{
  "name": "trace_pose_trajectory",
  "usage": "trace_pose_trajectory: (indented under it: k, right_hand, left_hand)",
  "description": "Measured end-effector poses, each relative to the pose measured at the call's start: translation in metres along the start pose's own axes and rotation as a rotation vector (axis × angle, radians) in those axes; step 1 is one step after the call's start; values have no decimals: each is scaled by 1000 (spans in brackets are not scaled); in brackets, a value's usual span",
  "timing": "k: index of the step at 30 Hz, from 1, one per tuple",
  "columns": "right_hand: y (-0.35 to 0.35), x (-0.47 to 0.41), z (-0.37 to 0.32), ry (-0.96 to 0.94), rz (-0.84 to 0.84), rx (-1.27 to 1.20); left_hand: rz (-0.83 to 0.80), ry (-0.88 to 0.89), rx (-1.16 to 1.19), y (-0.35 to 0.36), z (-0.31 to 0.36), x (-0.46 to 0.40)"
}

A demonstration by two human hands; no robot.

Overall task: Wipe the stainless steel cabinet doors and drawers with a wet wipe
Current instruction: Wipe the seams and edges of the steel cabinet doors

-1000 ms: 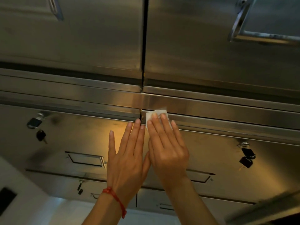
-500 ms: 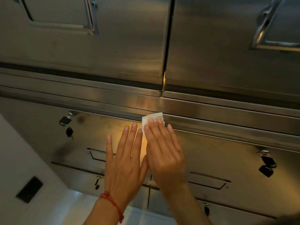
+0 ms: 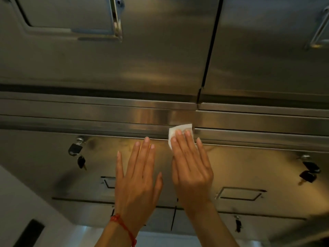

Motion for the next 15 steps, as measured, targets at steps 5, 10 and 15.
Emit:
trace_pose_trajectory:
  k: [5, 10, 15]
  right_hand:
    - [6, 0, -7, 94, 7, 91]
    - [12, -2, -15, 141, 28, 120]
    - [21, -6, -31, 146, 37, 143]
  left_hand:
    - [0, 54, 31, 0, -25, 0]
    - [-14, 78, 24, 5, -45, 0]
    - [7, 77, 41, 12, -56, -4]
Point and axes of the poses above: each hand's wrist, its own x-axis away from the middle knuckle, its own y-axis out of the palm, z = x × y, the point moved 2 cm from there along -x, towards the middle knuckle, and after that the axes turned 15 degrees about -z, right-handed, at the moved point
